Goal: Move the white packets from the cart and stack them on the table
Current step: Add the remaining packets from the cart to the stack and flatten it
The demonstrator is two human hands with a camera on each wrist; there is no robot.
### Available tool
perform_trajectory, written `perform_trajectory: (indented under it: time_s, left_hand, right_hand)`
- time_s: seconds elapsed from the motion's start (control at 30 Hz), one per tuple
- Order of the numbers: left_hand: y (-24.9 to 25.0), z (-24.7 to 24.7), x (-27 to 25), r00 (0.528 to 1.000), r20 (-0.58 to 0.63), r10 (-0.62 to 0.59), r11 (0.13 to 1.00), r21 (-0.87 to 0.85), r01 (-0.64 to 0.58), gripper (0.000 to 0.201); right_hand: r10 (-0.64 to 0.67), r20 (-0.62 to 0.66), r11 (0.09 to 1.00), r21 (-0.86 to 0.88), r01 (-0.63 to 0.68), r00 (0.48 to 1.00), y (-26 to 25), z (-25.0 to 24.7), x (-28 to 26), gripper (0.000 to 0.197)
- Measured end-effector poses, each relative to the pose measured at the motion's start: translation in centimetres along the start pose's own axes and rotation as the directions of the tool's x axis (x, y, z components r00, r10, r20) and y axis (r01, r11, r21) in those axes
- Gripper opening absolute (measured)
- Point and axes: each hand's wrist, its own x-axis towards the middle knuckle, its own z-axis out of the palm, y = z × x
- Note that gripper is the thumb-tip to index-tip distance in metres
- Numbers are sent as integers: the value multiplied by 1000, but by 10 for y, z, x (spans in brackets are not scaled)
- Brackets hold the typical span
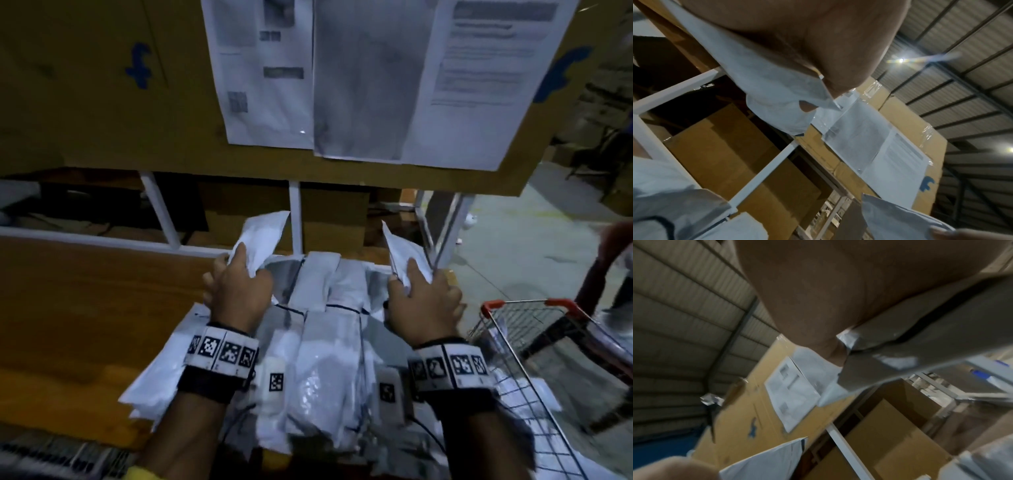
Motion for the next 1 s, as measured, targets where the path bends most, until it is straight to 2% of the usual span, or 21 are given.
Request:
perform_trajectory:
  time_s: [0.17,0.27,0.33,0.47,0.6,0.7,0.8,0.9,1.0]
  left_hand:
    - [-6,28,80,987,159,6,995,99,-22,61]
    - [-10,60,118,958,286,-25,984,176,-27,69]
    - [-14,82,136,938,344,-45,967,250,-45,75]
    - [-24,117,150,937,348,-20,936,336,-105,77]
    - [-43,139,160,918,396,-25,909,392,-144,78]
    - [-53,147,167,871,486,-72,882,439,-172,84]
    - [-57,147,170,835,545,-79,876,437,-203,88]
    - [-54,140,169,836,545,-67,878,430,-210,87]
    - [-43,124,166,881,470,-44,910,383,-159,81]
  right_hand:
    - [64,31,987,-151,-59,997,-49,54,63,60]
    - [122,124,967,-239,-89,985,-65,93,92,61]
    - [145,137,941,-324,-94,980,-71,116,102,60]
    - [187,216,924,-369,-97,958,-70,157,115,64]
    - [276,312,897,-424,-126,909,-64,182,121,83]
    - [302,353,885,-448,-123,886,-62,187,122,93]
    - [302,320,893,-426,-148,898,-63,180,122,91]
    - [298,270,904,-386,-181,915,-65,166,122,86]
    - [266,215,924,-334,-185,940,-64,141,118,79]
